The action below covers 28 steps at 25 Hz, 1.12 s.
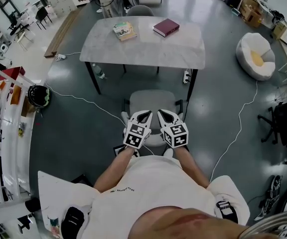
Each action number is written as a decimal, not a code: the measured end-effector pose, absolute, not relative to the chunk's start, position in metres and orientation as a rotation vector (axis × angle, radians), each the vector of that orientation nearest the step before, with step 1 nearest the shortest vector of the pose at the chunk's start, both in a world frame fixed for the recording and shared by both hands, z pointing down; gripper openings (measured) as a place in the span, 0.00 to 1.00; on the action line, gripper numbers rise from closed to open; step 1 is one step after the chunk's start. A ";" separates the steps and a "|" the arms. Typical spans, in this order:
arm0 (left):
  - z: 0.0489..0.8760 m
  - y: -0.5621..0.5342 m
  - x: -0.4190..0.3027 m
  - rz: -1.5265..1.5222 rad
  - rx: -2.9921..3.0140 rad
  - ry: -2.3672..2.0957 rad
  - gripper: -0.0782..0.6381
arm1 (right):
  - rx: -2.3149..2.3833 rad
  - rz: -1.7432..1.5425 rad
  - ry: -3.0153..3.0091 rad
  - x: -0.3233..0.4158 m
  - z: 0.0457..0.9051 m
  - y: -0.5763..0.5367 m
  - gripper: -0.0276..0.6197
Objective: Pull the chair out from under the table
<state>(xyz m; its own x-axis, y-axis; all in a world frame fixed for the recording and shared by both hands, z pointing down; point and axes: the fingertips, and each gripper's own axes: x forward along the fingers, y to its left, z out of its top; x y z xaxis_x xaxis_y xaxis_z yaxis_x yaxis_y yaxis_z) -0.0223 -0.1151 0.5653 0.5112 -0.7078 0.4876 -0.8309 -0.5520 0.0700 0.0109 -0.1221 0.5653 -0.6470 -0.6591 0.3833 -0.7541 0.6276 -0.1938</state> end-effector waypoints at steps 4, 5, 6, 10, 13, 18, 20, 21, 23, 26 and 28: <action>0.521 -0.127 -0.027 0.436 2.464 -1.400 0.11 | 1.227 0.453 -2.627 0.012 0.529 -0.131 0.06; 0.510 -0.129 -0.029 0.407 2.465 -1.429 0.11 | 1.236 0.425 -2.638 0.011 0.519 -0.132 0.06; 0.500 -0.130 -0.031 0.379 2.467 -1.454 0.11 | 1.245 0.397 -2.647 0.011 0.509 -0.131 0.06; 0.460 -0.133 -0.033 0.282 2.494 -1.532 0.11 | 1.304 0.335 -2.686 0.017 0.471 -0.134 0.06; 0.435 -0.136 -0.033 0.206 2.515 -1.562 0.11 | 1.357 0.314 -2.714 0.020 0.447 -0.139 0.06; 0.404 -0.137 -0.029 0.105 2.534 -1.595 0.11 | 1.435 0.224 -2.757 0.024 0.407 -0.143 0.06; 0.393 -0.138 -0.032 0.071 2.538 -1.619 0.11 | 1.456 0.191 -2.772 0.021 0.393 -0.145 0.06; 0.387 -0.139 -0.033 0.049 2.536 -1.632 0.11 | 1.465 0.178 -2.778 0.020 0.387 -0.146 0.06; 0.375 -0.139 -0.035 0.003 2.532 -1.665 0.11 | 1.487 0.148 -2.785 0.019 0.376 -0.146 0.06; 0.360 -0.137 -0.031 -0.037 2.543 -1.693 0.11 | 1.519 0.108 -2.793 0.023 0.363 -0.145 0.06; 0.352 -0.137 -0.028 -0.045 2.561 -1.713 0.11 | 1.528 0.108 -2.806 0.025 0.356 -0.144 0.06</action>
